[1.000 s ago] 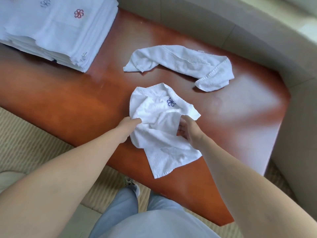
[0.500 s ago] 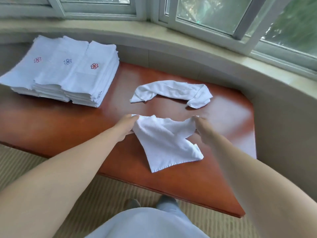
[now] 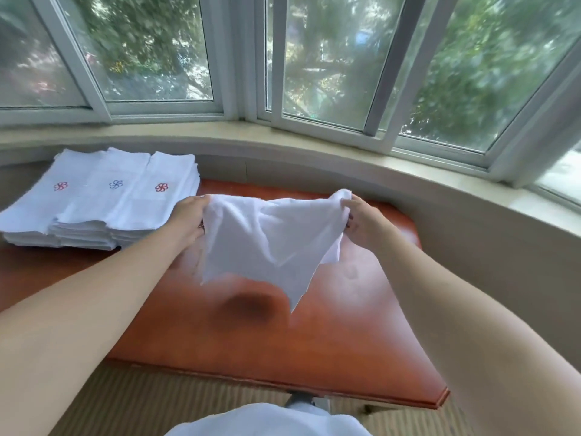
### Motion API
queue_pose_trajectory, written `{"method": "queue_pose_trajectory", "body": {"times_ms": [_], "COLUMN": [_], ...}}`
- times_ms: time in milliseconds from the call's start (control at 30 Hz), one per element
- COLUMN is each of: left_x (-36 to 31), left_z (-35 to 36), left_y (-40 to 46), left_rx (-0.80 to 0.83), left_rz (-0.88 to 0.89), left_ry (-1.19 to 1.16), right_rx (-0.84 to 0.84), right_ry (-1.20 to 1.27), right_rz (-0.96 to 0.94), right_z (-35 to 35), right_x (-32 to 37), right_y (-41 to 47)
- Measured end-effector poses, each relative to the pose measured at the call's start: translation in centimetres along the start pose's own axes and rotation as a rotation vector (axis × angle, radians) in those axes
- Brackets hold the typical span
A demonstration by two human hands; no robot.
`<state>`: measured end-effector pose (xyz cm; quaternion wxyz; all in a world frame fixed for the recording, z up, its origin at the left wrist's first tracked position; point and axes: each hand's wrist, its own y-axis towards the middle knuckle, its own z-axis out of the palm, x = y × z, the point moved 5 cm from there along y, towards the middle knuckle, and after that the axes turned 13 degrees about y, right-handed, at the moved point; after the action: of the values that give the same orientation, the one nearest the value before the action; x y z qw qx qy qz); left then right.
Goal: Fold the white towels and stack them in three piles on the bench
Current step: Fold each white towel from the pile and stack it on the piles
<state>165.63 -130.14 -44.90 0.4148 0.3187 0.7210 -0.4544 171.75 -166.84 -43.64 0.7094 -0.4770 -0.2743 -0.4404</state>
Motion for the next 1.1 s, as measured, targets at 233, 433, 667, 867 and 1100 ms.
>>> {"method": "queue_pose_trajectory", "body": {"times_ms": [233,433,667,867,1100], "left_x": [1.2,1.7,2.7,3.1,2.3], "left_z": [-2.2,-4.3,-5.1,-6.7,-6.3], "left_y": [1.0,0.8,1.2,1.8,2.4], "left_rx": [-0.033,-0.088,-0.118,-0.148,0.003], "left_rz": [-0.003,-0.055,-0.075,-0.028,-0.015], "left_ry": [-0.043,-0.072,-0.186,-0.078,0.106], "right_rx": [-0.165,-0.198,-0.100,-0.071,-0.052], "right_ry": [-0.225,-0.368,-0.573,-0.614,-1.142], "right_rz": [-0.072,-0.133,-0.107,-0.074,-0.025], "right_z": [0.1,-1.1,1.1,1.8,2.5], "right_x": [-0.8,0.9,1.3,0.5,-0.9], "right_y": [-0.4,-0.2,1.5,1.5,1.4]}}
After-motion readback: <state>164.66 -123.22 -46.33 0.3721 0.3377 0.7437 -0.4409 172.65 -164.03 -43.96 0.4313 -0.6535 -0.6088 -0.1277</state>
